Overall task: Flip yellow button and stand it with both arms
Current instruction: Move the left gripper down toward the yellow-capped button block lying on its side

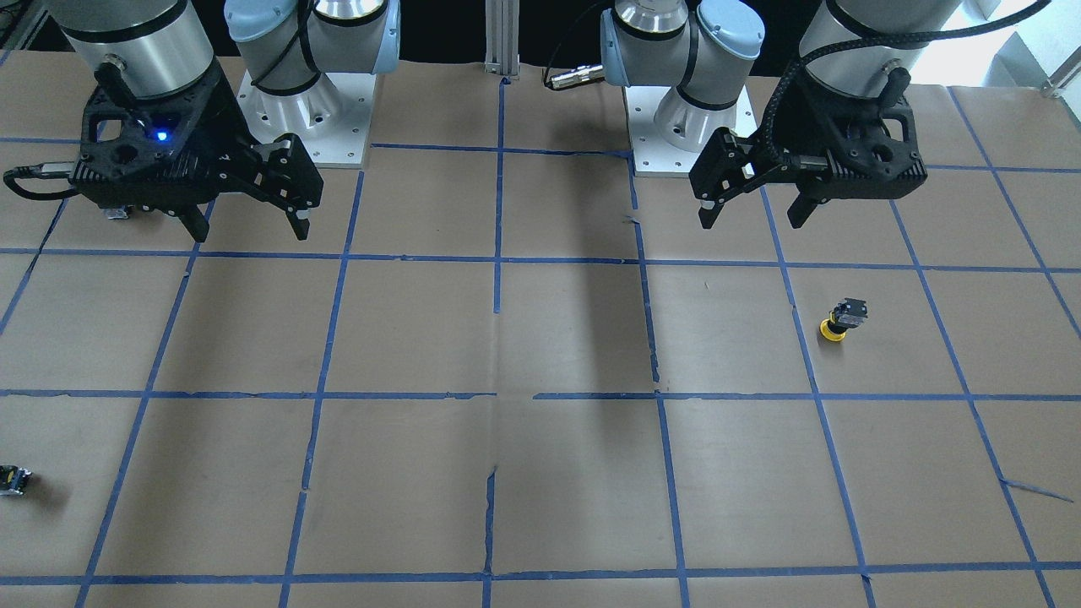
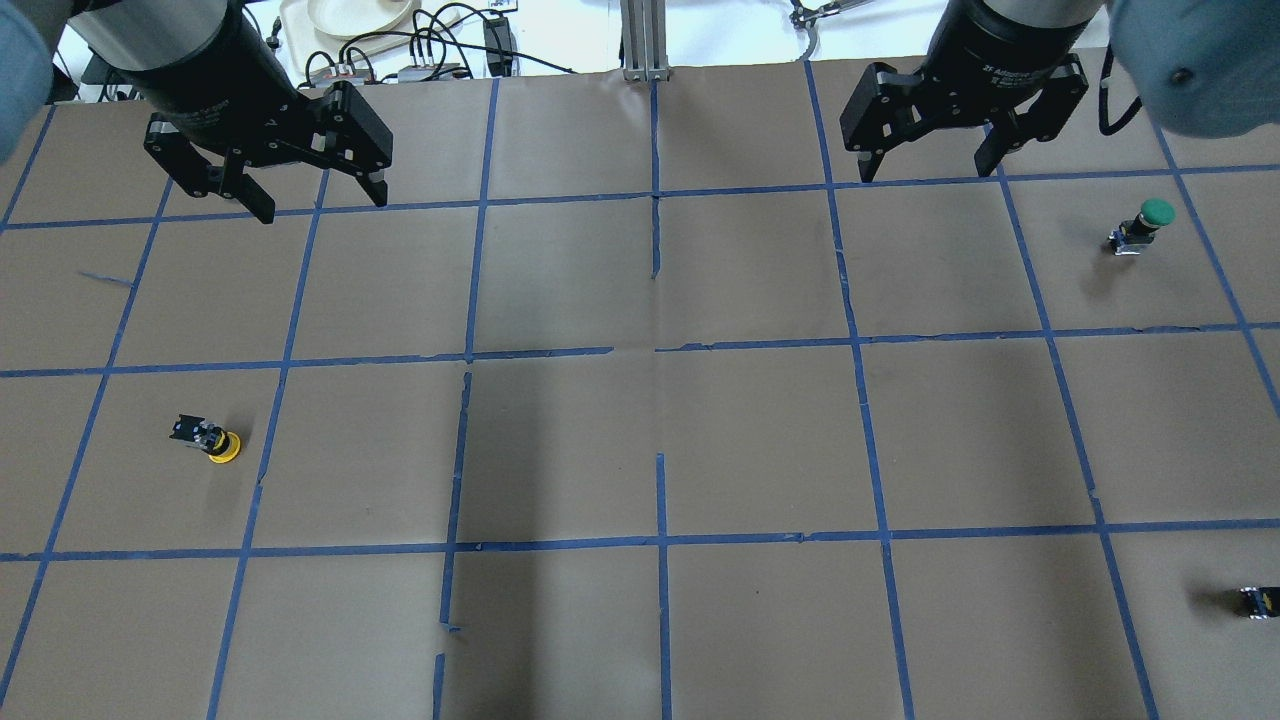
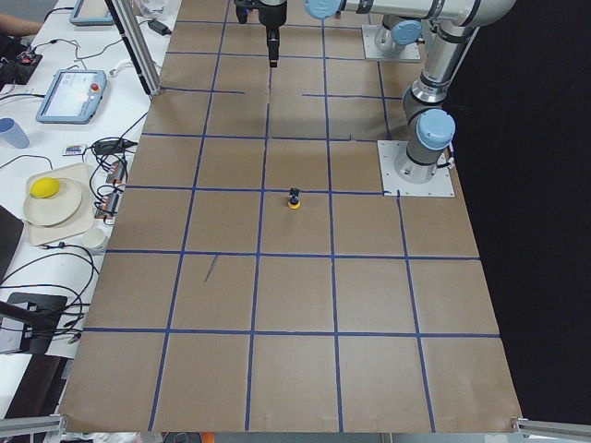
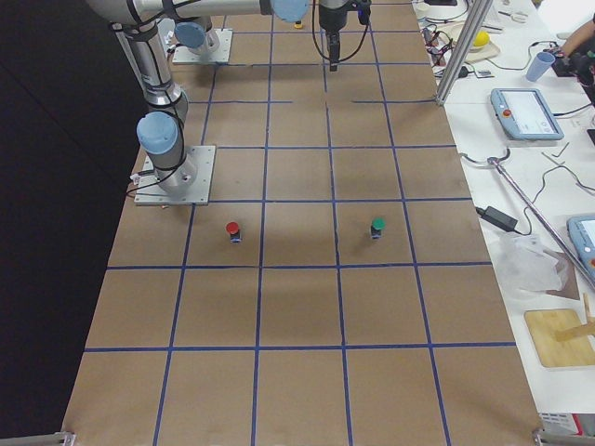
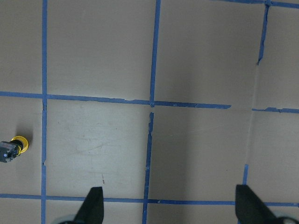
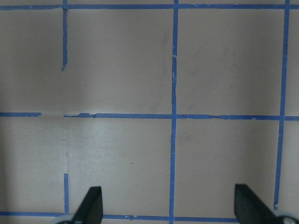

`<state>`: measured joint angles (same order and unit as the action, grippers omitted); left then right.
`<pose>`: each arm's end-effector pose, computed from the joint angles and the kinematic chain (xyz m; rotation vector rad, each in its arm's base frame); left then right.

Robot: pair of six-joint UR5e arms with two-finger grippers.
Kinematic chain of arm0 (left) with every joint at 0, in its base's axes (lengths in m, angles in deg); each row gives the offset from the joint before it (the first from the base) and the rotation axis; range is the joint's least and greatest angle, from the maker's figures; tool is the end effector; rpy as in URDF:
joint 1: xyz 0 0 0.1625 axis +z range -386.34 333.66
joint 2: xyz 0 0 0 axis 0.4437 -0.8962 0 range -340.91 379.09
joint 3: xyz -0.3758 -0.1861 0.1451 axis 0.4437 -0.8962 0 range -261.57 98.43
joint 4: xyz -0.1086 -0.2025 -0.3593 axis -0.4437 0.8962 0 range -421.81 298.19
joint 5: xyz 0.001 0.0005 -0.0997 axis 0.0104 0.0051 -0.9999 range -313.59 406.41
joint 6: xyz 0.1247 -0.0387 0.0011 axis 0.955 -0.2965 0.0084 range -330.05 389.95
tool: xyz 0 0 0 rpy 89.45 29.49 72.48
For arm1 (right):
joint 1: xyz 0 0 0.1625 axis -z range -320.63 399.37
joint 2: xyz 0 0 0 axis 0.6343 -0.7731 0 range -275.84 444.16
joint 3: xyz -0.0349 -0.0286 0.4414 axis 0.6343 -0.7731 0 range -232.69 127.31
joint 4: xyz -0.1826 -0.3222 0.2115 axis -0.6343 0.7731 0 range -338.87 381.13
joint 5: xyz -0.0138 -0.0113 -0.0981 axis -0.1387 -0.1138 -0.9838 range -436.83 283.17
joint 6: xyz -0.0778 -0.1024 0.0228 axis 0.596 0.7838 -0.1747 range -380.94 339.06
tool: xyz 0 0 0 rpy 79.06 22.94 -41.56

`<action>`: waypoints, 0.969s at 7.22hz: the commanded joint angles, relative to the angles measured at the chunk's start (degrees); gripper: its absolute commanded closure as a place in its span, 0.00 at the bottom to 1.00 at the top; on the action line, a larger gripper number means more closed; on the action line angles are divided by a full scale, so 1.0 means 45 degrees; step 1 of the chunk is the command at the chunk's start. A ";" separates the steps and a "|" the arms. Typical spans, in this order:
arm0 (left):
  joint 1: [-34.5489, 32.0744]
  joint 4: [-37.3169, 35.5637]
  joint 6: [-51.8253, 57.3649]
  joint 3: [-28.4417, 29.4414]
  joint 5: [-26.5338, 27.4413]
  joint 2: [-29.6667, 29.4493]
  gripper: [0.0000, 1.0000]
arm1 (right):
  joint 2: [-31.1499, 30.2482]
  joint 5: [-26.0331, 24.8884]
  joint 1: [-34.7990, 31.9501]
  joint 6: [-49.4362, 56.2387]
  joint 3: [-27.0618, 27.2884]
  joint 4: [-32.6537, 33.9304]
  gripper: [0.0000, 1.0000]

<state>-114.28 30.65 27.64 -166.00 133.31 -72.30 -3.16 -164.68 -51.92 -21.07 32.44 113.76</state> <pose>-0.1217 -0.5231 0.5083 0.1163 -3.0848 0.0461 0.1501 -0.5326 0.4995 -0.0338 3.1002 -0.1295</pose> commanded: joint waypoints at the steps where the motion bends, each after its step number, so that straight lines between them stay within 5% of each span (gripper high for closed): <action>1: -0.0010 0.0018 0.0004 -0.0007 0.0005 0.0017 0.00 | -0.0010 -0.0008 -0.0025 -0.0011 0.0046 0.0001 0.00; 5: 0.0280 0.0174 0.1166 -0.0183 0.0083 0.0232 0.01 | -0.0010 -0.0008 -0.0025 -0.0108 0.0047 0.0040 0.00; 7: 0.2032 0.0234 0.3528 -0.0726 0.0026 0.0213 0.01 | -0.0010 0.0012 -0.0025 -0.0206 0.0047 0.0040 0.00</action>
<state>-109.63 31.84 37.34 -167.58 133.59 -71.31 -3.20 -164.67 -52.04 -21.85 32.65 113.94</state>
